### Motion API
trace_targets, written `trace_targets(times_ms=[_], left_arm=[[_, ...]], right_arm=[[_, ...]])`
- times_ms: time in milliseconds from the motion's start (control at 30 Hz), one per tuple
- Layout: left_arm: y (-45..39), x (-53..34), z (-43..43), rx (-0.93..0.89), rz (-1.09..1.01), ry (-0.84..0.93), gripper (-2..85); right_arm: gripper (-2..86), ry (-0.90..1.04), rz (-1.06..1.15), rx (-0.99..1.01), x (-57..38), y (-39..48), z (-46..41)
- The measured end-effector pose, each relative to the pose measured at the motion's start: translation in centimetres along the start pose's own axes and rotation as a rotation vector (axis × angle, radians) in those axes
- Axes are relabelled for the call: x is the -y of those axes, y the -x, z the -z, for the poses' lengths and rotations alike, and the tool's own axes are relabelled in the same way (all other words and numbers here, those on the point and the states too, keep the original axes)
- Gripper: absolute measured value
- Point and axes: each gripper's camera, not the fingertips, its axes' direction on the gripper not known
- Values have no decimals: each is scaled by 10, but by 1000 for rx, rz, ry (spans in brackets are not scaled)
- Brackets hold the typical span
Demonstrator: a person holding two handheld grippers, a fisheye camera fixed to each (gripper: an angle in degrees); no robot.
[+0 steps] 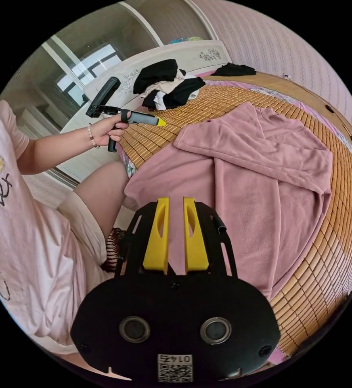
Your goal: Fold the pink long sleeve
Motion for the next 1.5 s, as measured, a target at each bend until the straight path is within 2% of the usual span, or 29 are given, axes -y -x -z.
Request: trace_targets(times_ms=[133, 300, 433, 567, 700, 767, 833, 900, 933, 967, 1033, 1167, 1300, 1500], left_arm=[[21, 25, -13, -37, 52, 7, 83], [46, 41, -35, -13, 115, 115, 67], [53, 43, -22, -9, 49, 104, 55], [47, 43, 5, -42, -15, 77, 42], [22, 28, 55, -175, -147, 36, 40], [17, 15, 63, -184, -175, 51, 42], [25, -1, 51, -115, -146, 127, 49], [41, -7, 35, -50, -54, 235, 49], [53, -9, 33, -83, -20, 269, 48], [57, -8, 34, -107, -16, 271, 48], [69, 3, 51, -120, -47, 238, 47], [75, 50, 78, -31, -182, 110, 49], [93, 131, 74, -50, -232, -77, 47], [129, 229, 6, -124, -37, 7, 118]], right_arm=[[83, 19, 93, -83, 54, 12, -44], [102, 57, 185, -173, 132, 25, -134], [87, 140, 158, -214, 153, 6, -189], [26, 73, 150, -119, 146, -14, -164], [19, 35, 295, -45, 120, -10, -99], [20, 50, 319, 29, 112, -16, -87], [30, 65, 306, 135, 107, -30, -96], [96, 124, 272, 168, 103, -51, -119], [120, 156, 263, 170, 103, -58, -123], [167, 191, 230, 174, 104, -76, -123], [176, 168, 174, 163, 101, -113, -109], [139, 49, -1, -154, 97, -221, -58], [122, -18, -94, -350, 115, -324, -36], [154, 57, -471, -403, 124, -479, -55]])
